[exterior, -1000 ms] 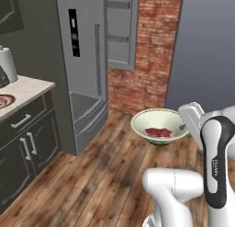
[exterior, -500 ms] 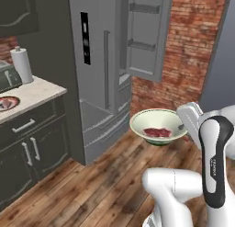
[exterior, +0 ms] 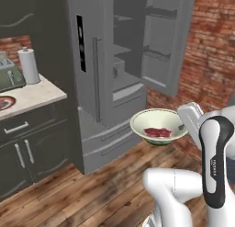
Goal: Place one of the steaks on the plate and the other in the bowl. Then place the bowl in the fridge.
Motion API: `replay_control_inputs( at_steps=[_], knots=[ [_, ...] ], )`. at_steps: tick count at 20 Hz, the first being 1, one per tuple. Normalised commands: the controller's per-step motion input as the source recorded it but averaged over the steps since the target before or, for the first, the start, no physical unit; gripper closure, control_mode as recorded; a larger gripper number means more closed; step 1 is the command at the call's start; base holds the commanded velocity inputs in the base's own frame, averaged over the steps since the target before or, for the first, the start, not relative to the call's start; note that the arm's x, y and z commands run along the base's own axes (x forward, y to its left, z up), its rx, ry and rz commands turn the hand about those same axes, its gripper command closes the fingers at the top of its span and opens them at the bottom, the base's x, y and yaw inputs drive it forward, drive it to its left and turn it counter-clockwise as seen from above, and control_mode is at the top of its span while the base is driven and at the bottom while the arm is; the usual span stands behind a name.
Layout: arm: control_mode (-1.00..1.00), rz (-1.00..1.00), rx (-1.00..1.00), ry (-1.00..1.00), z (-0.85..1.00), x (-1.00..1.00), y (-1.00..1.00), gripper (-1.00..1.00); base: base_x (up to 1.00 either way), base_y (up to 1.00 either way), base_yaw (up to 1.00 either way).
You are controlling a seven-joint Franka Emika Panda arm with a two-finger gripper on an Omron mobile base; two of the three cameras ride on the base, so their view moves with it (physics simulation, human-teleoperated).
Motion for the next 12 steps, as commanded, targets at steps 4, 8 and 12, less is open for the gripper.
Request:
replay_control_inputs(
  at_steps=[4, 8, 12],
  knots=[
    [1.00, 0.00, 0.00, 0.00, 0.00, 0.00, 0.00, 1.00, 0.59, -0.92, 0.39],
    [1.00, 0.00, 0.00, 0.00, 0.00, 0.00, 0.00, 1.00, 0.71, -0.92, 0.38],
    [1.00, 0.00, 0.00, 0.00, 0.00, 0.00, 0.00, 1.00, 0.72, -0.73, 0.39]
  ],
)
